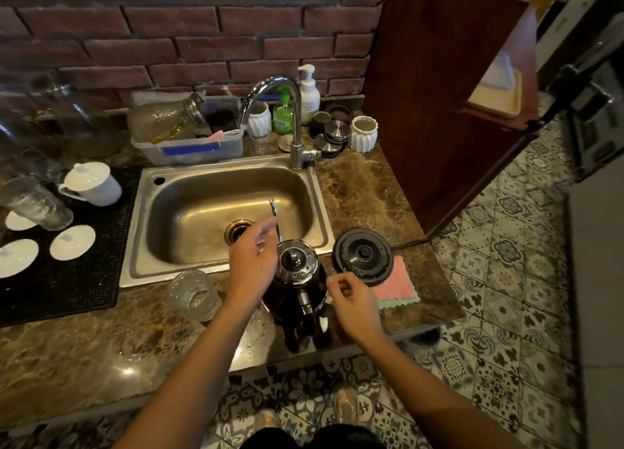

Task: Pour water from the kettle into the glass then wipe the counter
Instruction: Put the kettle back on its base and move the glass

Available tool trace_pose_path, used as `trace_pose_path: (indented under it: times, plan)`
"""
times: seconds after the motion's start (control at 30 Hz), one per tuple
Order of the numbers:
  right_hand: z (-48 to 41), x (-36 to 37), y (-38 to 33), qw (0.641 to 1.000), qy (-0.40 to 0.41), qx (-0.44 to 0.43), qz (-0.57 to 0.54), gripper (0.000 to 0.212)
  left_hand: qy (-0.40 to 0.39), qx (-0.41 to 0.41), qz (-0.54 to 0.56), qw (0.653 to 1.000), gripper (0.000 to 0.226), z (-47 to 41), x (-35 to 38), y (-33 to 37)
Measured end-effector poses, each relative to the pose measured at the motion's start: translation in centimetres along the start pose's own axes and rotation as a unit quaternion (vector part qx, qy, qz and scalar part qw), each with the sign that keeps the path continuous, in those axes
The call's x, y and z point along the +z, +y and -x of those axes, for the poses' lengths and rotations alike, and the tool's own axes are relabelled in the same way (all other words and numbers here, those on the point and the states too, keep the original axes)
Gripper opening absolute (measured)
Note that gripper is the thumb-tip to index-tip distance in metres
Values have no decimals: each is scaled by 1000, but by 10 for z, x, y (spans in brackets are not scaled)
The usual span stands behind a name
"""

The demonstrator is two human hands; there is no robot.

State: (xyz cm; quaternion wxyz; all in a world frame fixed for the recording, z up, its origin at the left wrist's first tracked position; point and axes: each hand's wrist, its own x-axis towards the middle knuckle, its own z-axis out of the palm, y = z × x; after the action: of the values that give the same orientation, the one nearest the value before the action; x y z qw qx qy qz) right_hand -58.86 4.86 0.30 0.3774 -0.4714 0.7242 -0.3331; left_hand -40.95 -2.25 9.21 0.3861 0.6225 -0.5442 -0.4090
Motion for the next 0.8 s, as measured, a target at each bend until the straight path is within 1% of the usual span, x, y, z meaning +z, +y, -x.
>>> trace_pose_path:
  times: [0.07, 0.13, 0.17, 0.2, 0.27, 0.33, 0.4, 0.47, 0.5, 0.53, 0.57, 0.6, 0.63, 0.67, 0.77, 0.8]
  plan:
    - [-16, -14, 2, 1000, 15, -2, 27, 16, -32, 60, -11, 998, 30, -2, 11, 33]
    - [-33, -29, 6, 997, 39, 7, 64, 20, -73, 96, -8, 993, 31, -2, 35, 64]
    - [-42, -37, 8, 995, 45, 17, 82, 22, -100, 94, -1, 991, 32, -2, 51, 75]
    - [-52, -45, 11, 994, 46, 27, 95, 24, -127, 74, 10, 989, 33, -3, 68, 80]
    - [-73, -58, 18, 990, 36, 36, 135, 29, -157, 1, 37, 987, 36, -10, 105, 75]
    - [-98, -69, 30, 984, 17, 30, 172, 34, -140, -101, 57, 983, 41, -19, 139, 55]
    - [-118, -74, 41, 981, -5, 26, 191, 40, -115, -209, 74, 968, 41, -24, 162, 34]
    - [-137, -74, 53, 975, -38, -8, 220, 44, -88, -290, 79, 950, 37, -27, 182, 7]
    - [-143, -72, 60, 970, -58, -26, 233, 47, -71, -318, 72, 943, 41, -27, 190, -9]
    - [-150, -71, 67, 966, -78, -41, 242, 49, -50, -339, 66, 937, 49, -28, 201, -29]
    - [-154, -69, 72, 964, -95, -53, 243, 50, -33, -347, 58, 935, 56, -29, 216, -62]
    - [-158, -68, 75, 963, -111, -64, 238, 49, -16, -357, 47, 933, 58, -30, 230, -94]
    - [-163, -69, 79, 963, -124, -75, 229, 47, 5, -367, 43, 929, 57, -30, 238, -104]
    - [-167, -70, 80, 963, -135, -82, 221, 43, 21, -383, 48, 922, 53, -31, 240, -100]
    - [-181, -77, 78, 965, -149, -81, 202, 38, 53, -397, 111, 909, 27, -36, 230, -30]
    - [-187, -81, 77, 966, -148, -82, 196, 37, 60, -395, 125, 908, 26, -41, 231, -20]
